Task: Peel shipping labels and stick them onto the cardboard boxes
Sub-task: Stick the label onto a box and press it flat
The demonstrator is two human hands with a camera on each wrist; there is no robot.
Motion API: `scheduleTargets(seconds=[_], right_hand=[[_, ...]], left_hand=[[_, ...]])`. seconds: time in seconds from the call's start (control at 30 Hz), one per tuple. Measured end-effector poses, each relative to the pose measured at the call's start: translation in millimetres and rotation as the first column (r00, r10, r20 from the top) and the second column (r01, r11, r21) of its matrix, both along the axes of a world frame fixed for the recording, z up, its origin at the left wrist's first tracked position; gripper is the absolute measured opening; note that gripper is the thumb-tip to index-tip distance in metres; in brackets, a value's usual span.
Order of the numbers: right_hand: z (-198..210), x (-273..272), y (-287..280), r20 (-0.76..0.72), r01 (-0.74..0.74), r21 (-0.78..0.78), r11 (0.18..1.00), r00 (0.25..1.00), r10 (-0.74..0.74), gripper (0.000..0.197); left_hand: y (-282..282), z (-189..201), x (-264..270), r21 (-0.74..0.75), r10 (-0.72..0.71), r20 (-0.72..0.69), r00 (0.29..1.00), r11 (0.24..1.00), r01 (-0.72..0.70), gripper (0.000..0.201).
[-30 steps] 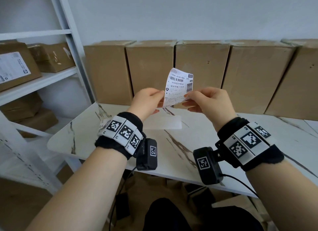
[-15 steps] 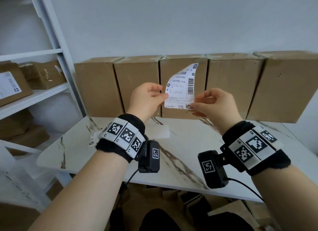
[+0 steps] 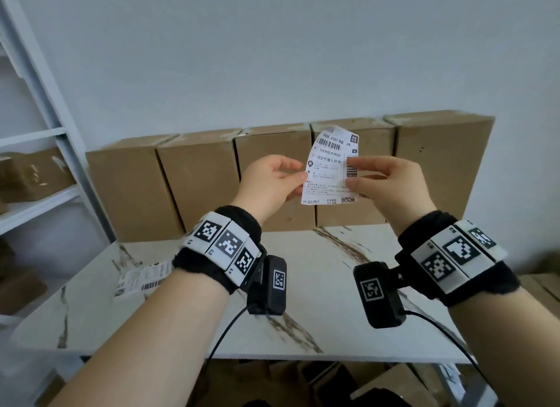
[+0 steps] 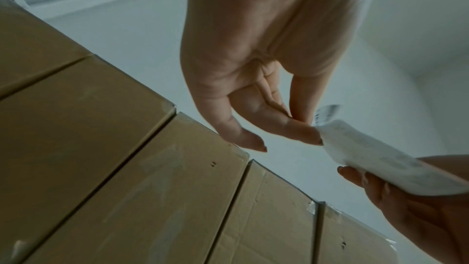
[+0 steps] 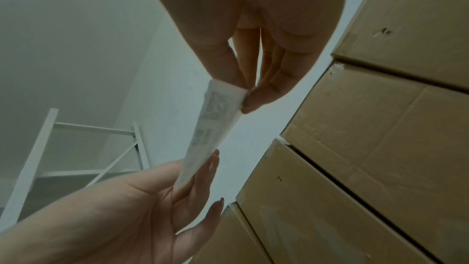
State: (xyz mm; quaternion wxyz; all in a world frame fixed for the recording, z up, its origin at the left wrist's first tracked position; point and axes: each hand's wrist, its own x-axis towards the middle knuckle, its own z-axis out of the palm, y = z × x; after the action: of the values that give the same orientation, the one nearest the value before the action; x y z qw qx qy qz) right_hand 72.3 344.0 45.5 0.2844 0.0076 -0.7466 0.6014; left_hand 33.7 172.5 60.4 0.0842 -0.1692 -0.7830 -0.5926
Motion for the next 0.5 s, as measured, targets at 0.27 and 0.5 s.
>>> scheduleTargets(seconds=[0.27, 0.5], right_hand=[[9.5, 7.6, 49.6, -0.043, 0.097, 0.034, 0.995, 0.995, -0.095, 0.035], [7.3, 7.4, 82.4, -0.078, 0.144, -0.023, 0.989, 0.986, -0.145, 0.063]], left_hand=[[51.6, 9.5, -4.3, 0.036, -0.092, 0.036, 0.995, 0.995, 0.091, 0.010], [91.3, 11.8, -13.3, -0.045, -0.120, 0.006, 0.993, 0.992, 0.120, 0.011]])
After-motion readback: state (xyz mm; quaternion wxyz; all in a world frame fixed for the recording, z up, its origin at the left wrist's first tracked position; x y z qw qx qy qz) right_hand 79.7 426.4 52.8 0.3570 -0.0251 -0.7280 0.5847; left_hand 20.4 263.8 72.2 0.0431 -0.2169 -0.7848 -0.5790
